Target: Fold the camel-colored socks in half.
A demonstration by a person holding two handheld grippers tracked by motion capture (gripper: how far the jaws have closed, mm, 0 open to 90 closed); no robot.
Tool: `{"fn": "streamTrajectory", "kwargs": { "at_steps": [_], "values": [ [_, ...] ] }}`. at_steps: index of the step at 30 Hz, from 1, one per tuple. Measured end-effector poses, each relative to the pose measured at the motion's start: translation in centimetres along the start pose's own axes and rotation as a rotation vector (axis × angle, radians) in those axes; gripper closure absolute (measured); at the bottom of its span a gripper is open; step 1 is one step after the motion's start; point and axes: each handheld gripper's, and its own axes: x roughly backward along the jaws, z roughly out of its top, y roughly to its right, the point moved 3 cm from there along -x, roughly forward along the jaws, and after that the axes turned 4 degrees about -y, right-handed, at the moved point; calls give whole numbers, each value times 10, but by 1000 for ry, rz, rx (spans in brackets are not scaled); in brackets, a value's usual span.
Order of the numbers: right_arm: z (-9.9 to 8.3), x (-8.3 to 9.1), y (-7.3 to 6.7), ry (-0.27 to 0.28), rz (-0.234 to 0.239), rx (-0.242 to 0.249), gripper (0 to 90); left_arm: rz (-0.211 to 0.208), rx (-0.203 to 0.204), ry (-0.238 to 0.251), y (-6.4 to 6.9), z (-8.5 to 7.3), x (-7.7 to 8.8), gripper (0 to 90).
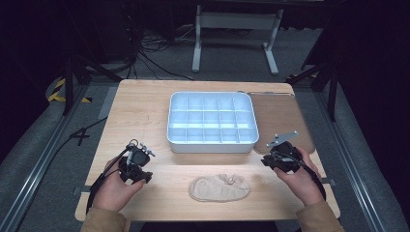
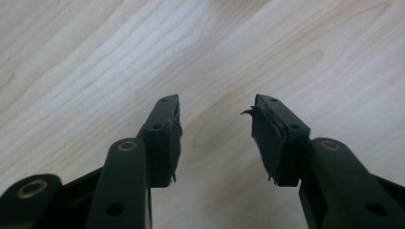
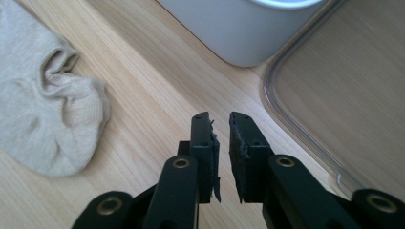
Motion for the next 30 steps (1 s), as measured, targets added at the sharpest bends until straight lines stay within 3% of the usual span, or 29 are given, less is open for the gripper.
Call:
{"fn": "streamTrajectory", "kwargs": {
  "at_steps": [2,4,6,8,12,18,20,23,25,27,30],
  "values": [
    [1,4,-5,5,-2,1,755,-48,-2,13,7,4,7,500],
    [1,4,-7,12,7,5,735,-90,-24,55,13,8,13,514],
    [1,3,-10,10,30,1,721,-108,-30,85,15,11,17,524],
    [0,1,-13,8,47,-8,710,-153,-21,75,17,14,18,552],
    [0,-1,-17,6,103,-21,682,-161,-53,51,24,17,17,563],
    [0,-3,-27,-14,93,11,676,-188,-97,65,36,25,21,553],
    [0,-3,-30,-12,102,13,686,-189,-133,57,42,26,20,569],
    [0,-3,-37,-22,126,29,745,-180,-142,75,49,28,20,573],
    [0,-4,-41,-25,136,39,773,-199,-140,94,53,30,20,582],
    [1,-5,-44,-25,143,41,785,-218,-133,98,57,32,18,589],
    [2,-6,-49,-27,152,45,810,-210,-150,83,62,35,16,619]
  ]
}}
